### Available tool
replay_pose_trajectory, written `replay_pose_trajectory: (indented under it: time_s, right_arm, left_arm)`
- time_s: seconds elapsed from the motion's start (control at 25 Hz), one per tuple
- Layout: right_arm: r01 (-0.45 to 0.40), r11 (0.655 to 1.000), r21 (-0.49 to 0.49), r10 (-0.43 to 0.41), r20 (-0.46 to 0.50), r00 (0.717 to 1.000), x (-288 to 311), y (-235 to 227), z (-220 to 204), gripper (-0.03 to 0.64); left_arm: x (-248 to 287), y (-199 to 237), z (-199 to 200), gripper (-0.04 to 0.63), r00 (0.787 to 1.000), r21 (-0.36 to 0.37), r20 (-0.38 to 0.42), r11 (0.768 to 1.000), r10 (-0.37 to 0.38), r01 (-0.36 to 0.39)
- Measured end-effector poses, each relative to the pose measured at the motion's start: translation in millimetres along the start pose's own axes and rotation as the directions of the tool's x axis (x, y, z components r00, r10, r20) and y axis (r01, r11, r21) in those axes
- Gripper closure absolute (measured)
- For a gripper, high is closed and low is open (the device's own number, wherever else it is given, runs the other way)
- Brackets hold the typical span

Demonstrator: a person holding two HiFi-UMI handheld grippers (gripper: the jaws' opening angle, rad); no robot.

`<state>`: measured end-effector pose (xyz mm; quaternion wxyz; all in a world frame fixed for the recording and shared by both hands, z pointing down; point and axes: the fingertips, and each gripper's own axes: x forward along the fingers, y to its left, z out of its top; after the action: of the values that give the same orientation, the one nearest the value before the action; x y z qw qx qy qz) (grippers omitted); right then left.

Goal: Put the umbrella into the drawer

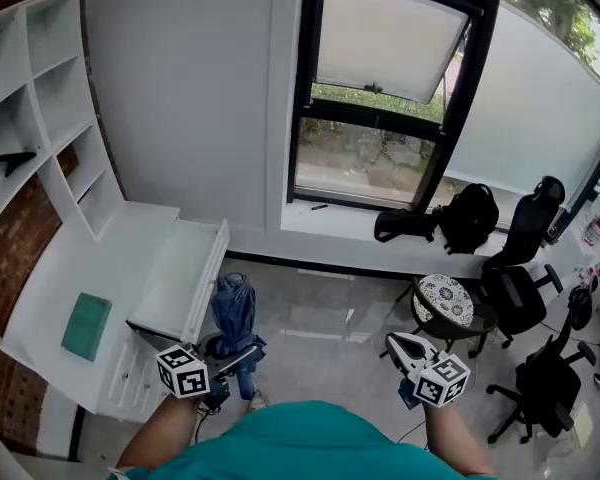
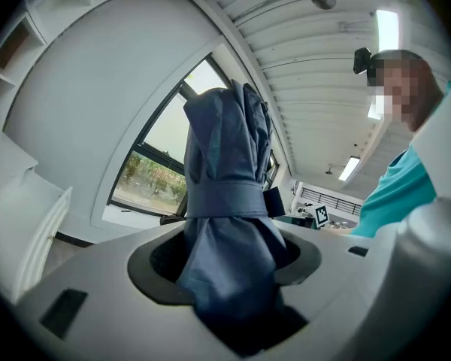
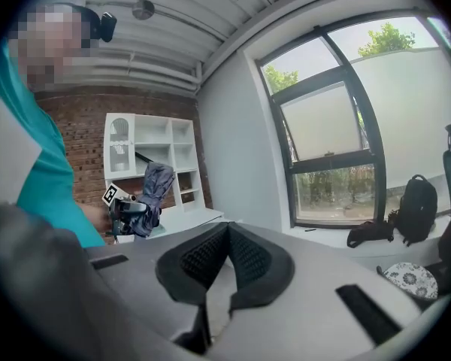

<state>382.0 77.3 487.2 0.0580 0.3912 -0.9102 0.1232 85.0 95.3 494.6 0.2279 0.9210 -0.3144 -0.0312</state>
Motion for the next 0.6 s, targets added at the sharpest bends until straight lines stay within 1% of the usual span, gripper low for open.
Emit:
replay_pose_trajectory:
  time_s: [0.2,0.32,0.44,0.6]
  right_arm:
    - [0.018,1.0,0.002,-0.018,0.023,1.0,98,-5,36,0.595]
    - [0.026,1.0,0.005,-0.026,0.018,1.0,148,-13,51,0.595]
    - [0.025,1.0,0.014,-0.025,0.002,1.0,187,-21,60,0.595]
    - [0.016,1.0,0.022,-0.016,-0.018,1.0,230,-39,70,0.595]
  left_arm:
    - [7,90,61,0.333,0.998,0.043,-0.043,0.998,-0.038,0.04]
    - [15,134,88,0.333,0.997,0.048,-0.056,0.998,-0.049,0.052]
    - [22,166,105,0.333,0.996,0.037,-0.059,0.997,-0.067,0.069]
    - [35,203,117,0.333,0.996,0.017,-0.069,0.998,-0.061,0.062]
